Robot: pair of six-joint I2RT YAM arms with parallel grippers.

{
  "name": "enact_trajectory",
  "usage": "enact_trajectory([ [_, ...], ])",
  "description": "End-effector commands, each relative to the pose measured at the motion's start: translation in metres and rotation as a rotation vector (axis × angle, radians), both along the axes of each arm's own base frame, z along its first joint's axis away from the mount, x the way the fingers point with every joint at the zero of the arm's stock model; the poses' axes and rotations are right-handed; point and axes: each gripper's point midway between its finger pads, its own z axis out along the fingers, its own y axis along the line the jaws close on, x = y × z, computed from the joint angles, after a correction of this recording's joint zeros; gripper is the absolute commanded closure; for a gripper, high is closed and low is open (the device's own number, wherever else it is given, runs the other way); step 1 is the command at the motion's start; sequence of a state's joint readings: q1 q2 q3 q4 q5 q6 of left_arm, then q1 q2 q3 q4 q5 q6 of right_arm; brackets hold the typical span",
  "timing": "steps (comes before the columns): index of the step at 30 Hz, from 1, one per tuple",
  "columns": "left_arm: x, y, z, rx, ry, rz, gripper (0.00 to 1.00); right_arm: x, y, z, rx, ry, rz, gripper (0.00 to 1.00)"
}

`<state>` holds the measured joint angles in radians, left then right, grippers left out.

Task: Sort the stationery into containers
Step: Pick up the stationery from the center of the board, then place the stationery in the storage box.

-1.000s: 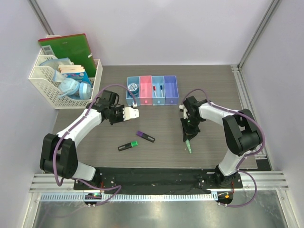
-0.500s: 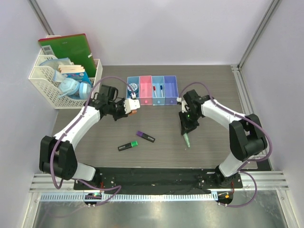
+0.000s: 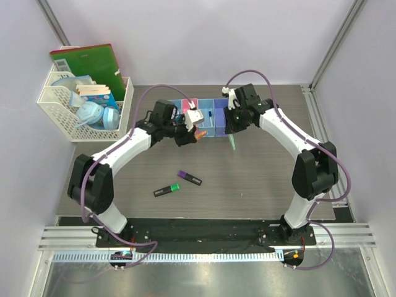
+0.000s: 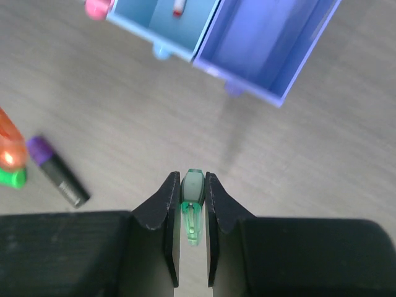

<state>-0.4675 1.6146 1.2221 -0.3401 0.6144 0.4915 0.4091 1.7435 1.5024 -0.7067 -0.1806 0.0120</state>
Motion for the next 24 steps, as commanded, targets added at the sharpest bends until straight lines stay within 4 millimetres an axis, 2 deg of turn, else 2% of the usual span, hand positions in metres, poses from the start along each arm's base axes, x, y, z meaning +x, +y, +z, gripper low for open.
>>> enact_trajectory([
  [1, 0.038, -0.032, 0.029, -0.098, -0.052, 0.151, 1.00, 0.045, -0.008, 0.021, -0.045, -0.150, -0.033, 0.99],
  [4, 0.058, -0.039, 0.041, -0.151, -0.032, 0.252, 1.00, 0.065, -0.021, 0.031, -0.075, -0.220, -0.086, 0.99],
  [8, 0.077, -0.041, 0.055, -0.206, -0.017, 0.364, 1.00, 0.089, -0.051, 0.051, -0.104, -0.307, -0.202, 0.99],
  [12, 0.105, -0.023, 0.051, -0.185, -0.053, 0.556, 1.00, 0.097, -0.066, 0.069, -0.099, -0.359, -0.255, 0.99],
  [16, 0.124, 0.000, 0.033, -0.117, -0.082, 0.705, 1.00, 0.093, -0.069, 0.079, -0.102, -0.397, -0.261, 0.99],
  [18, 0.134, 0.014, 0.018, -0.064, -0.080, 0.765, 1.00, 0.093, -0.070, 0.091, -0.096, -0.434, -0.262, 0.99],
  [19, 0.137, 0.015, 0.018, -0.079, -0.057, 0.792, 1.00, 0.094, -0.071, 0.093, -0.098, -0.445, -0.262, 0.99],
  [21, 0.142, 0.022, 0.000, -0.035, -0.021, 0.833, 1.00, 0.092, -0.072, 0.102, -0.103, -0.470, -0.257, 0.99],
  [22, 0.145, 0.023, 0.001, -0.037, -0.019, 0.841, 1.00, 0.092, -0.071, 0.105, -0.103, -0.478, -0.257, 0.99],
  [24, 0.150, 0.027, -0.012, -0.010, -0.009, 0.870, 1.00, 0.089, -0.071, 0.112, -0.096, -0.491, -0.252, 0.99],
])
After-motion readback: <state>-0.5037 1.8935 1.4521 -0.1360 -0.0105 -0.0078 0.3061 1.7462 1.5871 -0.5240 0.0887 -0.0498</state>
